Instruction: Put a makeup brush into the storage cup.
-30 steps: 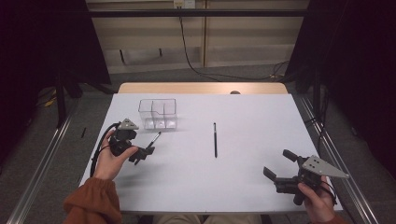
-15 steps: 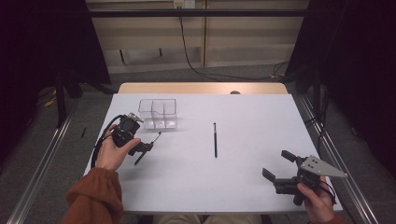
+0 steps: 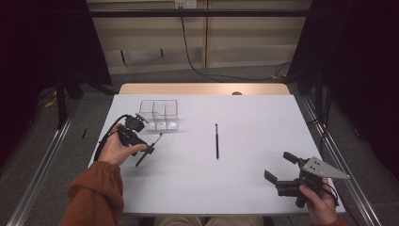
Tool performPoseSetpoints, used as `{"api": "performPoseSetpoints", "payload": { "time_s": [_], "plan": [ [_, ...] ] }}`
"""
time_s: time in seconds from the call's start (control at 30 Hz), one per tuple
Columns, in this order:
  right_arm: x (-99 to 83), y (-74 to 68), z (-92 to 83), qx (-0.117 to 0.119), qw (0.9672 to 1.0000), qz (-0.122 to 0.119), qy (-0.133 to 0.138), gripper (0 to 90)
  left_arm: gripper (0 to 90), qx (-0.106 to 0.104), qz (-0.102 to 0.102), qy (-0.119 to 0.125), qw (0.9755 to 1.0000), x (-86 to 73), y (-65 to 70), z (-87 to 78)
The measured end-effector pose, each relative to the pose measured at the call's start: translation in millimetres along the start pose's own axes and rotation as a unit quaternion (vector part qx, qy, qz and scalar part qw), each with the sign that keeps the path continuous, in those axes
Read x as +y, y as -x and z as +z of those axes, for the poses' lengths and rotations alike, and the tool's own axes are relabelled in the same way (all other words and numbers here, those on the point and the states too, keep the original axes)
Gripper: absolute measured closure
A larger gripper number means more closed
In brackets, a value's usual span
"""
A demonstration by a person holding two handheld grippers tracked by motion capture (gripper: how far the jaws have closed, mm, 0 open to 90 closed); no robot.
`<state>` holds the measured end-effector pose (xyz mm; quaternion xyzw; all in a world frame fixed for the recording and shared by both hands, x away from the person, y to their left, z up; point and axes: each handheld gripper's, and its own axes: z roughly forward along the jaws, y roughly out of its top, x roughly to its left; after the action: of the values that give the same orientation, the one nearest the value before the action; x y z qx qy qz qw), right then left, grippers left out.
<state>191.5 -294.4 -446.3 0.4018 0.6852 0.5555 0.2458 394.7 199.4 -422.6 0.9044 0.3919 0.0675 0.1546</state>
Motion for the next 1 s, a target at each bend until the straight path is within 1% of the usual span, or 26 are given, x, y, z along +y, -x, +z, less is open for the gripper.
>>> {"api": "performPoseSetpoints", "payload": {
  "time_s": [0.07,0.13,0.17,0.2,0.23,0.27,0.3,0.37,0.43,0.5,0.57,0.6,0.63,0.67,0.7,0.73,0.77,0.8,0.87,0.9,0.97,1.0],
  "plan": [
    [0.0,-0.1,0.1,0.000,1.0000,0.000,0.000,0.0,4.6,-0.003,-0.002,-0.004,1.0000,0.3,0.1,0.9],
    [0.0,-0.5,0.2,0.001,1.0000,0.000,-0.001,0.0,12.3,-0.008,0.005,-0.010,0.9999,1.9,-0.4,0.9],
    [0.0,-0.5,0.2,0.001,1.0000,0.000,-0.001,0.0,12.3,-0.008,0.008,-0.014,0.9998,2.9,-0.3,1.4],
    [0.0,-0.4,0.3,0.002,1.0000,-0.002,-0.001,0.0,14.1,-0.006,0.009,-0.020,0.9997,4.1,0.1,2.1],
    [0.1,-0.5,0.3,0.001,1.0000,-0.002,-0.001,0.0,17.8,-0.013,0.011,-0.025,0.9995,6.0,0.4,4.1],
    [0.1,-0.4,0.3,0.002,1.0000,-0.002,-0.001,0.0,20.4,-0.015,0.010,-0.030,0.9994,6.9,0.3,5.4],
    [0.0,-0.5,0.2,0.002,1.0000,-0.002,-0.001,0.0,22.0,-0.024,0.004,-0.034,0.9991,7.8,-0.5,6.9],
    [0.0,-0.6,0.2,0.003,1.0000,-0.003,-0.001,0.0,26.5,-0.033,0.000,-0.039,0.9987,8.7,-1.9,9.4],
    [0.0,-1.1,0.2,0.003,1.0000,-0.001,0.000,0.0,32.3,-0.036,-0.004,-0.045,0.9984,9.2,-2.3,12.1],
    [-0.1,-1.1,0.2,0.003,1.0000,-0.001,0.000,0.0,34.6,-0.038,-0.004,-0.050,0.9980,10.1,-2.9,13.8],
    [-0.2,-0.6,0.2,0.004,1.0000,-0.003,-0.002,0.0,36.7,-0.037,-0.006,-0.052,0.9979,11.1,-3.0,14.7],
    [-0.2,-0.7,0.3,0.003,1.0000,-0.003,-0.002,0.0,39.7,-0.039,-0.005,-0.055,0.9977,11.6,-2.6,15.4],
    [-0.2,-0.7,0.5,0.003,1.0000,-0.003,-0.002,0.0,43.1,-0.033,-0.006,-0.057,0.9978,12.3,-2.3,15.7],
    [-0.2,-0.8,0.5,0.005,1.0000,-0.003,-0.003,0.0,43.6,-0.024,-0.010,-0.057,0.9980,13.0,-1.8,16.1],
    [-0.1,-0.8,0.5,0.006,1.0000,-0.004,-0.002,0.0,46.0,-0.020,-0.011,-0.055,0.9982,13.3,-1.3,17.0],
    [-0.1,-0.7,0.5,0.007,1.0000,-0.005,-0.002,0.0,48.8,-0.026,-0.009,-0.056,0.9981,13.7,-1.4,18.1],
    [-0.1,-0.8,0.5,0.006,1.0000,-0.005,-0.002,0.0,51.3,-0.030,-0.013,-0.057,0.9978,13.9,-1.0,19.3],
    [-0.2,-0.7,0.5,0.006,1.0000,-0.005,-0.003,0.0,54.1,-0.025,-0.015,-0.056,0.9980,14.1,-0.3,20.1],
    [-0.2,-0.9,0.5,0.007,1.0000,-0.006,-0.003,0.0,56.6,-0.033,-0.013,-0.056,0.9978,14.9,-0.1,21.4],
    [-0.2,-1.0,0.5,0.007,1.0000,-0.006,-0.003,0.0,57.7,-0.031,-0.014,-0.056,0.9978,15.2,0.2,21.9],
    [-0.3,-0.8,0.8,0.008,0.9999,-0.006,-0.003,0.0,61.8,-0.036,-0.018,-0.055,0.9977,15.6,0.9,23.4],
    [-0.3,-0.8,0.8,0.008,0.9999,-0.006,-0.004,0.0,62.7,-0.040,-0.016,-0.055,0.9975,16.0,0.5,24.0]
  ]
}}
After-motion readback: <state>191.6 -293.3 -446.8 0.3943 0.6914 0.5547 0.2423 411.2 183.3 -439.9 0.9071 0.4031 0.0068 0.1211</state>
